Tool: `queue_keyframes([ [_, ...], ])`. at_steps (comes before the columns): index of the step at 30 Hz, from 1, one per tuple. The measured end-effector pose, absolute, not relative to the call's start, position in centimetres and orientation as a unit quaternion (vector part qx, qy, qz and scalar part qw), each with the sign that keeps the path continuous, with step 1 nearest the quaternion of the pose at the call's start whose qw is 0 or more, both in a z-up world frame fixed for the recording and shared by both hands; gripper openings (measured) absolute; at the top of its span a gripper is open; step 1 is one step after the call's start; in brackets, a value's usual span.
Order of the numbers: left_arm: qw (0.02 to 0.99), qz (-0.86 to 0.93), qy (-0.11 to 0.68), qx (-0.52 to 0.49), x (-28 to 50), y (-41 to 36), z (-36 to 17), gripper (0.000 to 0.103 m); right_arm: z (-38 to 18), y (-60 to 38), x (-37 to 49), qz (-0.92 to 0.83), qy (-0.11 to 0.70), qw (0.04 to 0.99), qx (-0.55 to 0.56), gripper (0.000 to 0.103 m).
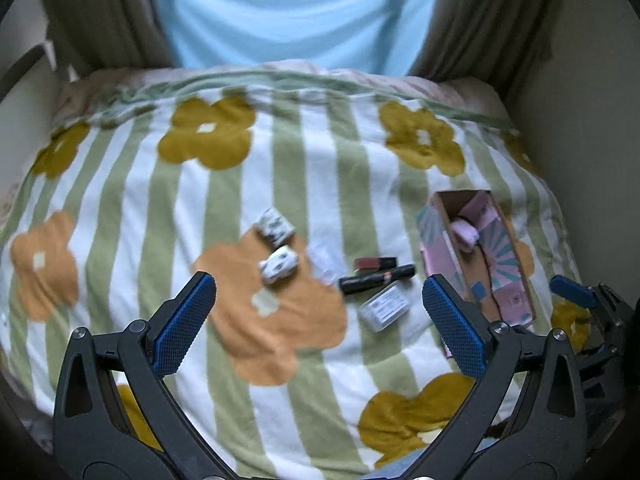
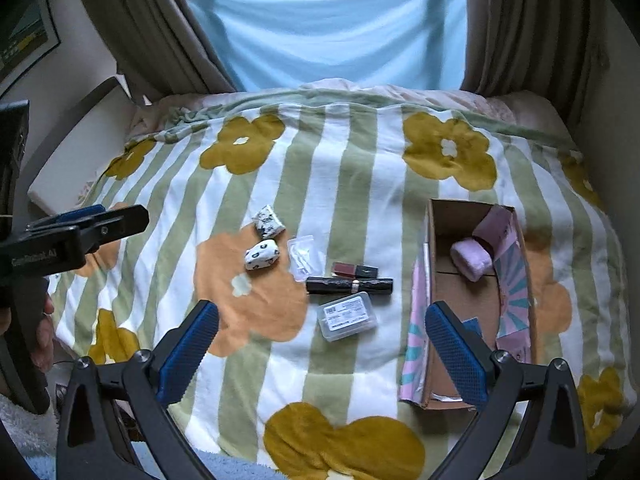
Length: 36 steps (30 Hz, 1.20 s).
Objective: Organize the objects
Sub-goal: 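Withdraw both tools from the box back toward the remaining items, then grasp the white panda sock with left tool while right tool grasps the clear case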
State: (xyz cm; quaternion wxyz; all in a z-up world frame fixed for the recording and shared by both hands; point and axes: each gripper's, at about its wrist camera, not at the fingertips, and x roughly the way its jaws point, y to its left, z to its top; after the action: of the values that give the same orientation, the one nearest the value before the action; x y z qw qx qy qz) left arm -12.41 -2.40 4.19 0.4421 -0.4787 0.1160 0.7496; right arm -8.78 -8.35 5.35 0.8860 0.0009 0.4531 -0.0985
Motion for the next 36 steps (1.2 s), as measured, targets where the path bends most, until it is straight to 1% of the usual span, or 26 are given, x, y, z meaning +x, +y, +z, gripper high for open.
queue_keyframes([
  [4,0.433,0.751,0.105,-0.487,-13.2,-3.9,3.3,0.103,4.9,-7.7,-8.6,-0.084,0.454,0.887,-0.009,0.103],
  [12,0.423,0.746,0.098,-0.505,-14.0,-3.9,1.6,0.103,3.6,-7.5,-7.8,-0.066,0.459,0.886,-0.025,0.103],
  [21,0.433,0.745,0.110,-0.496,-14.4,-1.4,-2.0,0.103,-0.7,-9.1,-6.7,-0.056,0.471,0.880,-0.037,0.103],
  [26,0.443,0.742,0.119,-0.488,-15.2,1.0,-5.7,0.103,-4.5,-10.5,-5.5,-0.050,0.474,0.878,-0.045,0.103],
  [32,0.461,0.730,0.150,-0.482,-16.1,4.5,-11.3,0.102,-9.9,-12.6,-3.0,-0.045,0.492,0.868,-0.047,0.103],
  [36,0.470,0.714,0.175,-0.488,-16.7,6.7,-15.4,0.098,-12.8,-13.7,-1.6,-0.047,0.503,0.862,-0.050,0.103],
])
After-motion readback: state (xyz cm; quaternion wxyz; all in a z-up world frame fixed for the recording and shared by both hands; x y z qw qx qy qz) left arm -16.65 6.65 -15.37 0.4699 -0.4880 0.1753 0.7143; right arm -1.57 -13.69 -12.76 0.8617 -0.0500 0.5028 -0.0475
